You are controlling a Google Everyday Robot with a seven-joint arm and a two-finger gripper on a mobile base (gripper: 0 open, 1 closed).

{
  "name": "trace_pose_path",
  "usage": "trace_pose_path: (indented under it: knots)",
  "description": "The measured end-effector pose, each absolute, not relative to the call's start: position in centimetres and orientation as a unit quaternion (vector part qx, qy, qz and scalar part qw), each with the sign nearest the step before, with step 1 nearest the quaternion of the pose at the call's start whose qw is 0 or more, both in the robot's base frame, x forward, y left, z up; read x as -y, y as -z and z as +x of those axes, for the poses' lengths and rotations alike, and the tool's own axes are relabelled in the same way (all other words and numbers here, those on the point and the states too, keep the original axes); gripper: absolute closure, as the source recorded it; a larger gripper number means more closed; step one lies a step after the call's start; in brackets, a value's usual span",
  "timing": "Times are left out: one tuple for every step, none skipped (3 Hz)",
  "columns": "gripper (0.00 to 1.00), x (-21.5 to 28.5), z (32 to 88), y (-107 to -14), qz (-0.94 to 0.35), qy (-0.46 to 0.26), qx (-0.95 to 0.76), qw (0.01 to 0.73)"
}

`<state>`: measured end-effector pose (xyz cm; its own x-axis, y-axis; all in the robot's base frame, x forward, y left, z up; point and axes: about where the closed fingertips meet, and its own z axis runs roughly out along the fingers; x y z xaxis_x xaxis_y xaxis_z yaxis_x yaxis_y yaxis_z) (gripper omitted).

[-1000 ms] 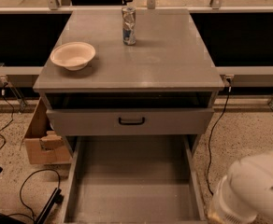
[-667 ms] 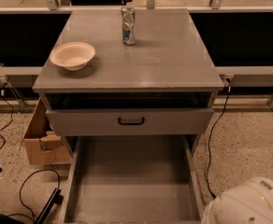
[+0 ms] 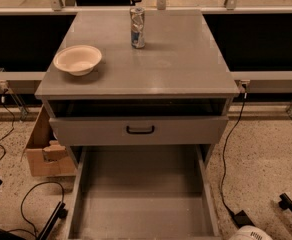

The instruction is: Close middle drawer

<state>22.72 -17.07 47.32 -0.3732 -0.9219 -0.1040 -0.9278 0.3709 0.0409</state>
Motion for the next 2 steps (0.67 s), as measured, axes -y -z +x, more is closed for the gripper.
trace_pose_path:
  knots:
    - [1.00, 16.0, 22.4, -43.8, -0.545, -0.070, -0.834, 0.043]
    - [1.00, 15.7, 23.5, -41.6, -0.539, -0.078, -0.836, 0.064]
